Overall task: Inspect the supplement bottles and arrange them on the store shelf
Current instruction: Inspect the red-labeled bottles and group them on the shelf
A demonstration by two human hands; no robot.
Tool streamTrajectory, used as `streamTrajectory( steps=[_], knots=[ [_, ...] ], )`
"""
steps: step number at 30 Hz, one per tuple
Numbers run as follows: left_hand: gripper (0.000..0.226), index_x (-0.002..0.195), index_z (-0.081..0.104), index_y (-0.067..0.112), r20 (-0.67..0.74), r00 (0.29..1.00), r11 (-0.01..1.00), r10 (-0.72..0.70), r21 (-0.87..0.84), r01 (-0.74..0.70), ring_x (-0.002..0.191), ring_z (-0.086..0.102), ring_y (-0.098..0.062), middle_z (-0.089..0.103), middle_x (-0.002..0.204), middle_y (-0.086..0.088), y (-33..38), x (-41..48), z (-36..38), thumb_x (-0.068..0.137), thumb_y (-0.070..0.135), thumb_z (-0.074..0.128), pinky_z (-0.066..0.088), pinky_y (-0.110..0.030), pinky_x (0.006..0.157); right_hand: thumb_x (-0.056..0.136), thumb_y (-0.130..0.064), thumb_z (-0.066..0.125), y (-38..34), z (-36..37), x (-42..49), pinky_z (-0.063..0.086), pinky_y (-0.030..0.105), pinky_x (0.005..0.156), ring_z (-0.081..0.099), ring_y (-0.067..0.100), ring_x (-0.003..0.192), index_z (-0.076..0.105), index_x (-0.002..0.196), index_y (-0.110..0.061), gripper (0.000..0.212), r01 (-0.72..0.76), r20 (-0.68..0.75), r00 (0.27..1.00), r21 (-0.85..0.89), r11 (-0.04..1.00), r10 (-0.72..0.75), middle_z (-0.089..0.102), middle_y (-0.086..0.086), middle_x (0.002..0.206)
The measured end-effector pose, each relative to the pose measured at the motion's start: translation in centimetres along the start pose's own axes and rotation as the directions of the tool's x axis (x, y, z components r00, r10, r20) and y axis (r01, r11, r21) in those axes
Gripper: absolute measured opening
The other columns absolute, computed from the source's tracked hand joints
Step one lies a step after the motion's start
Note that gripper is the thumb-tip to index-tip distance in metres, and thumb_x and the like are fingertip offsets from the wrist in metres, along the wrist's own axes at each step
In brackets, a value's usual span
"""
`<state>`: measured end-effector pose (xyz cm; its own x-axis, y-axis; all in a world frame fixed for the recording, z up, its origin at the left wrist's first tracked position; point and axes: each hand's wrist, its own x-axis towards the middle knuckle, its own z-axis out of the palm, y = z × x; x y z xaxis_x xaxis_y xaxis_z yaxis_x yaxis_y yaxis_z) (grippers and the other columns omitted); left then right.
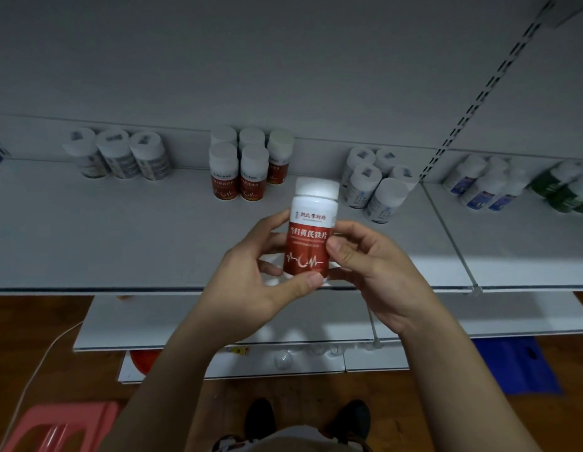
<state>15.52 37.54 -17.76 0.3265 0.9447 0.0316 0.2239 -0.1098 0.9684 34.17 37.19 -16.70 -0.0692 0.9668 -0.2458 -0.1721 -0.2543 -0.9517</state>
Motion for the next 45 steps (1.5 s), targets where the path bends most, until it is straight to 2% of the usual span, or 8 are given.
streamTrajectory(
  steps=[4, 14, 20, 24, 27, 29, 35, 45],
  knots=[
    [0.071, 0.133, 0.043, 0.038, -0.011, 0.999, 0.999, -0.041, 0.004, 0.041, 0.086, 0.068, -0.009, 0.069, 0.109, 0.013, -0.1, 0.3, 0.4, 0.073, 0.045, 0.079, 0.054, -0.026, 0.075, 0.069, -0.015, 0.084, 0.3, 0.5, 0.0, 0.053, 0.044, 0.092, 0.065, 0.031, 0.091, 0.067, 0.108, -0.007, 0.044, 0.008, 0.003, 1.000, -0.014, 1.000, -0.008, 0.064, 0.022, 0.100],
    [0.058, 0.138, 0.045, 0.020, 0.082, 0.993, 0.985, -0.084, -0.143, 0.095, 0.099, 0.070, -0.011, 0.063, 0.120, 0.002, -0.8, 0.9, 0.3, 0.087, 0.005, 0.069, 0.056, -0.025, 0.085, 0.085, -0.017, 0.066, 0.3, 0.0, 0.3, 0.056, 0.029, 0.070, 0.066, 0.018, 0.080, 0.069, 0.105, -0.005, 0.024, 0.006, -0.059, 0.998, -0.133, 0.991, -0.014, 0.070, 0.018, 0.095],
    [0.064, 0.116, 0.051, 0.042, -0.164, 0.986, 0.989, -0.012, 0.144, 0.036, 0.101, 0.056, 0.008, 0.062, 0.111, 0.017, -2.2, 1.6, 0.5, 0.070, 0.012, 0.084, 0.044, -0.005, 0.075, 0.075, -0.027, 0.074, -0.9, 0.2, 0.7, 0.057, 0.034, 0.079, 0.067, 0.016, 0.085, 0.063, 0.121, -0.023, 0.047, 0.084, -0.011, 0.996, -0.292, 0.953, -0.091, 0.070, 0.005, 0.103],
    [0.063, 0.116, 0.049, 0.040, -0.192, 0.981, 0.965, 0.008, 0.257, 0.042, 0.101, 0.053, 0.010, 0.058, 0.113, 0.015, -3.1, 2.1, 1.0, 0.069, 0.019, 0.084, 0.041, -0.003, 0.072, 0.071, -0.045, 0.081, -1.2, 0.8, 2.4, 0.059, 0.044, 0.080, 0.066, 0.007, 0.077, 0.067, 0.118, -0.027, 0.053, 0.129, -0.069, 0.974, -0.618, 0.776, -0.216, 0.072, -0.008, 0.094],
    [0.060, 0.120, 0.048, 0.039, -0.194, 0.981, 0.956, -0.004, 0.287, 0.060, 0.103, 0.055, 0.002, 0.057, 0.117, 0.014, -3.7, 2.5, 1.2, 0.073, 0.026, 0.081, 0.045, -0.014, 0.080, 0.072, -0.046, 0.077, -1.9, 1.5, 3.3, 0.055, 0.030, 0.075, 0.065, 0.003, 0.079, 0.070, 0.110, -0.025, 0.044, 0.106, -0.054, 0.967, -0.803, 0.586, -0.249, 0.071, -0.012, 0.093],
    [0.061, 0.128, 0.046, 0.038, -0.195, 0.981, 0.933, -0.014, 0.349, 0.082, 0.110, 0.056, -0.006, 0.056, 0.125, 0.014, -3.9, 3.0, 1.0, 0.076, 0.032, 0.078, 0.048, -0.028, 0.090, 0.072, -0.042, 0.077, -2.5, 2.1, 4.1, 0.053, 0.028, 0.074, 0.064, 0.008, 0.083, 0.069, 0.104, -0.023, 0.038, 0.092, -0.046, 0.964, -0.864, 0.495, -0.261, 0.070, -0.009, 0.095],
    [0.081, 0.151, 0.022, 0.031, -0.136, 0.989, 0.714, -0.060, 0.687, 0.137, 0.133, 0.041, -0.019, 0.037, 0.151, 0.006, -4.3, 5.7, -1.8, 0.085, 0.065, 0.056, 0.036, -0.035, 0.103, 0.079, -0.037, 0.071, -3.7, 2.3, 9.6, 0.050, 0.035, 0.081, 0.060, 0.023, 0.098, 0.062, 0.109, -0.017, 0.038, 0.049, -0.012, 0.980, -0.953, 0.300, -0.200, 0.065, 0.003, 0.108],
    [0.067, 0.141, 0.038, 0.025, -0.164, 0.986, 0.597, -0.012, 0.791, 0.138, 0.125, 0.049, -0.024, 0.051, 0.139, -0.001, -4.1, 7.6, -5.6, 0.088, 0.064, 0.051, 0.038, -0.038, 0.098, 0.082, -0.028, 0.074, -3.7, 2.8, 17.9, 0.040, 0.033, 0.091, 0.054, 0.029, 0.117, 0.055, 0.127, -0.010, 0.051, 0.056, -0.017, 0.963, -0.964, 0.259, -0.271, 0.060, 0.011, 0.126]
  ],
)
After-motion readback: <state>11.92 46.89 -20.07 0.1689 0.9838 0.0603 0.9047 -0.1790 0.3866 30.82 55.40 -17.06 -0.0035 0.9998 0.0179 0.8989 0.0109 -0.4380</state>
